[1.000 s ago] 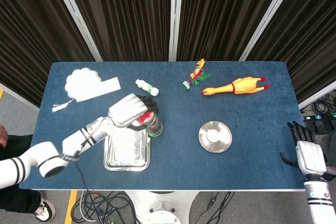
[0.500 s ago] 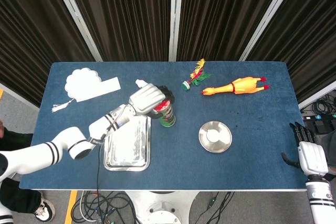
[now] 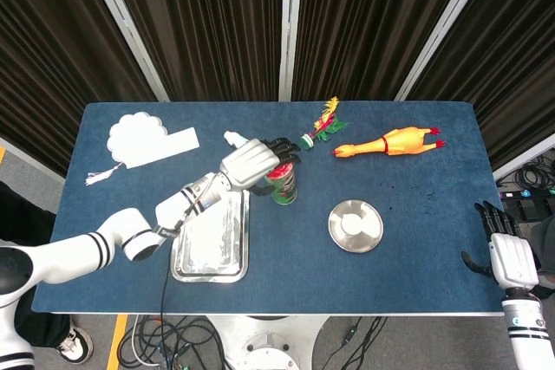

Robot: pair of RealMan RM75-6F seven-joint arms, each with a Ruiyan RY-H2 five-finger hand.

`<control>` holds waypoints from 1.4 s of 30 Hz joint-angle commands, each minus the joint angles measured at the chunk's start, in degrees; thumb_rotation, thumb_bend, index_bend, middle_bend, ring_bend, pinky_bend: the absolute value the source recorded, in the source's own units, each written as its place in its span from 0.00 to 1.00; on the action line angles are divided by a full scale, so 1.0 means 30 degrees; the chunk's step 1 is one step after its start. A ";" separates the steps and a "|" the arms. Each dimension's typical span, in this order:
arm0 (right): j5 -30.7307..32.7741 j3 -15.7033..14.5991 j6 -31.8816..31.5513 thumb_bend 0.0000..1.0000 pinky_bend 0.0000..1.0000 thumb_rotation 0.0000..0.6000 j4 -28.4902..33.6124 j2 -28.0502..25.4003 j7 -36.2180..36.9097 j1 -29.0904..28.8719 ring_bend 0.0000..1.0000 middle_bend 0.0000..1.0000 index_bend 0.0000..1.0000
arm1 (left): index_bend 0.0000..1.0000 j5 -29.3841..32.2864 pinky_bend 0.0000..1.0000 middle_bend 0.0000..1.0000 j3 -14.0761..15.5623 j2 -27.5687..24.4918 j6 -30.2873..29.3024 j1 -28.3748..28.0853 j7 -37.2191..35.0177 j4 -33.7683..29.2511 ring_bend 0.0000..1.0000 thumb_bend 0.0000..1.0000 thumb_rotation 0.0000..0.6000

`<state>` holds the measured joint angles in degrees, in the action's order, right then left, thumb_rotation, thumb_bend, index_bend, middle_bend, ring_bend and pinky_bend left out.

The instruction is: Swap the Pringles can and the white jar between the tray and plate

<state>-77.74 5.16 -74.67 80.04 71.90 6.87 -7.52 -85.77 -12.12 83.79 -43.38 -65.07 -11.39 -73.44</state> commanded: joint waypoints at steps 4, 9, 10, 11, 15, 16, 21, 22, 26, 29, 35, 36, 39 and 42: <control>0.0006 0.0009 0.0070 0.21 0.00 1.00 -0.0005 0.0018 -0.0038 -0.0037 0.00 0.01 0.00 | 0.14 0.0172 0.32 0.06 0.0134 -0.0408 -0.0158 0.0115 0.0061 -0.0532 0.04 0.26 1.00; -0.0290 -0.0092 -0.0020 0.21 0.00 1.00 0.0196 -0.0057 -0.0126 -0.0060 0.00 0.02 0.00 | 0.13 0.0411 0.33 0.06 0.0308 -0.1455 -0.0623 0.0636 0.0746 -0.1542 0.04 0.26 1.00; -0.0347 -0.0111 -0.0045 0.21 0.00 1.00 0.0253 -0.0088 -0.0182 -0.0064 0.00 0.02 0.00 | 0.13 0.0558 0.33 0.06 0.0373 -0.1808 -0.0735 0.0852 0.1090 -0.1884 0.04 0.26 1.00; -0.0424 -0.0133 -0.0100 0.21 0.00 1.00 0.0331 -0.0135 -0.0277 -0.0064 0.00 0.02 0.00 | 0.13 0.0876 0.33 0.06 0.0470 -0.2391 -0.0912 0.1225 0.1785 -0.2488 0.04 0.26 1.00; -0.0670 -0.0233 -0.0149 0.21 0.00 1.00 0.0670 -0.0332 -0.0718 -0.0123 0.00 0.02 0.00 | 0.13 0.2449 0.32 0.06 0.0687 -0.4163 -0.2770 0.3166 0.4572 -0.4987 0.04 0.25 1.00; -0.0737 -0.0261 -0.0111 0.21 0.00 1.00 0.0777 -0.0377 -0.0809 -0.0165 0.00 0.02 0.00 | 0.13 0.2862 0.32 0.06 0.0750 -0.4492 -0.3332 0.3700 0.5041 -0.5554 0.04 0.24 1.00; -0.1366 -0.0276 0.0157 0.21 0.04 1.00 0.1483 -0.0439 -0.1432 -0.0714 0.00 0.04 0.00 | 0.13 0.4315 0.32 0.07 0.1764 -0.5832 -0.6594 0.6947 0.6678 -0.7737 0.04 0.24 1.00; -0.1515 -0.0260 0.0276 0.21 0.05 1.00 0.1646 -0.0450 -0.1582 -0.0893 0.00 0.05 0.00 | 0.13 0.4385 0.32 0.07 0.2083 -0.5972 -0.7076 0.7530 0.6794 -0.7910 0.04 0.24 1.00; -0.1975 -0.0157 0.1393 0.21 0.10 1.00 0.2591 -0.0615 -0.2291 -0.1951 0.00 0.05 0.00 | 0.12 0.4322 0.32 0.09 0.3567 -0.6138 -0.8826 0.9910 0.6996 -0.7615 0.04 0.20 1.00; -0.1844 -0.0128 0.3505 0.21 0.13 1.00 0.3602 -0.1081 -0.2637 -0.3218 0.00 0.05 0.00 | 0.11 0.4159 0.32 0.09 0.4535 -0.6387 -0.9380 1.1358 0.6548 -0.6978 0.04 0.15 1.00; -0.1463 0.0312 0.5626 0.21 0.22 1.00 0.4472 -0.0933 -0.4577 -0.5088 0.01 0.09 0.00 | 0.11 0.3637 0.32 0.09 0.5022 -0.6405 -1.0747 1.3377 0.4545 -0.6172 0.04 0.14 1.00; -0.1238 0.0397 0.6059 0.21 0.23 1.00 0.4551 -0.0764 -0.5135 -0.5461 0.02 0.10 0.00 | 0.11 0.3501 0.32 0.09 0.5082 -0.6328 -1.0980 1.3711 0.4260 -0.5981 0.04 0.14 1.00; -0.0638 0.0562 0.7010 0.21 0.25 1.00 0.4697 -0.0304 -0.6711 -0.6347 0.04 0.12 0.00 | 0.11 0.3259 0.32 0.09 0.5191 -0.6231 -1.1352 1.4415 0.3631 -0.5563 0.04 0.13 1.00; 0.0348 0.0609 0.7942 0.21 0.25 1.00 0.5105 0.0004 -0.8604 -0.7127 0.09 0.15 0.00 | 0.11 0.3332 0.32 0.09 0.5111 -0.6272 -1.1188 1.4758 0.3231 -0.5318 0.04 0.12 1.00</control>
<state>-79.50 6.50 -53.84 93.99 70.71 -14.43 -26.29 -75.78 3.21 65.01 -77.09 -21.04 -1.41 -89.62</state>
